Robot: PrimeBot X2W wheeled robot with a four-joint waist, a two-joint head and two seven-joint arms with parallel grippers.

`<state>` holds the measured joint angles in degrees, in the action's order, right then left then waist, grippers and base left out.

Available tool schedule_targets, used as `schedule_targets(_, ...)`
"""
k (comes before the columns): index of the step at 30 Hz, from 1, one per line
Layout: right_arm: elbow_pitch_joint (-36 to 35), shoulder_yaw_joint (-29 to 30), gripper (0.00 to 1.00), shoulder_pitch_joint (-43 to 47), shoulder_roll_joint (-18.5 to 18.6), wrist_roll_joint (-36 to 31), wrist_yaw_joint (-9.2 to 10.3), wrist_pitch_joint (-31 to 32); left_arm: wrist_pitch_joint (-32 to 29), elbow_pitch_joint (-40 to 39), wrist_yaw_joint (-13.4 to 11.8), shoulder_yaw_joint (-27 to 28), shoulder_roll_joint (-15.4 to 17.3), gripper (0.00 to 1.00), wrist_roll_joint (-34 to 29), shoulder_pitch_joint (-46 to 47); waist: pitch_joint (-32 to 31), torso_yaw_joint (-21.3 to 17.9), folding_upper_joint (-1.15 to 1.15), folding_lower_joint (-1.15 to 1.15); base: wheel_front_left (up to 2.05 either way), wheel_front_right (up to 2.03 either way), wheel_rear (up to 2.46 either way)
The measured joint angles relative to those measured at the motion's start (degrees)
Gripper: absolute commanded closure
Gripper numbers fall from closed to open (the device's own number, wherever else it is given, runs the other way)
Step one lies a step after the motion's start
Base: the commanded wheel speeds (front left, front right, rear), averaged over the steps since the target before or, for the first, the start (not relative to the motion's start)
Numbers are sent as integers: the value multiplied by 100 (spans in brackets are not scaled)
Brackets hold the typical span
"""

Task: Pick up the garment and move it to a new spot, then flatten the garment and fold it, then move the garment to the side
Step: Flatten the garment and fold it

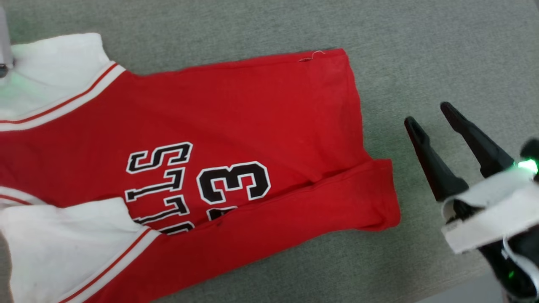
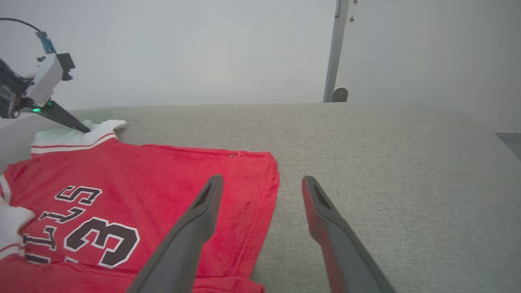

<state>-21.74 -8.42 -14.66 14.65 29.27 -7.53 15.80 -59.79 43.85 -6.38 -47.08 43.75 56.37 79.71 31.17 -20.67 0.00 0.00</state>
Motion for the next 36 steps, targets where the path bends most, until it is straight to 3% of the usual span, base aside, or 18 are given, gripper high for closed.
schedule_targets(7,859,-91,0,-1343,437,706,4,2165,124,226,109,-13,-336,100,4,168,25,175,0,0,0,0,0)
schedule_targets(14,2063,-253,0,-3011,416,739,1,3818,245,435,234,-42,-713,100,11,378,108,412,0,0,0,0,0)
schedule_targets(19,2886,-400,0,-3719,283,658,1,4440,375,577,338,-46,-959,100,15,550,207,600,0,0,0,0,0)
schedule_targets(26,3933,-550,0,-4344,66,436,1,4844,537,813,495,-49,-1233,100,20,804,400,809,0,0,0,0,0)
schedule_targets(32,4464,-701,0,-4765,24,287,1,5450,649,1084,645,-32,-1382,100,63,927,483,926,0,0,0,0,0)
schedule_targets(34,4569,-702,100,-4848,15,285,1,5618,695,1163,647,-29,-1440,100,65,939,477,953,0,0,0,0,0)
schedule_targets(36,4648,-698,100,-4889,27,216,1,5758,733,1246,690,-34,-1478,100,71,943,452,972,0,0,0,0,0)
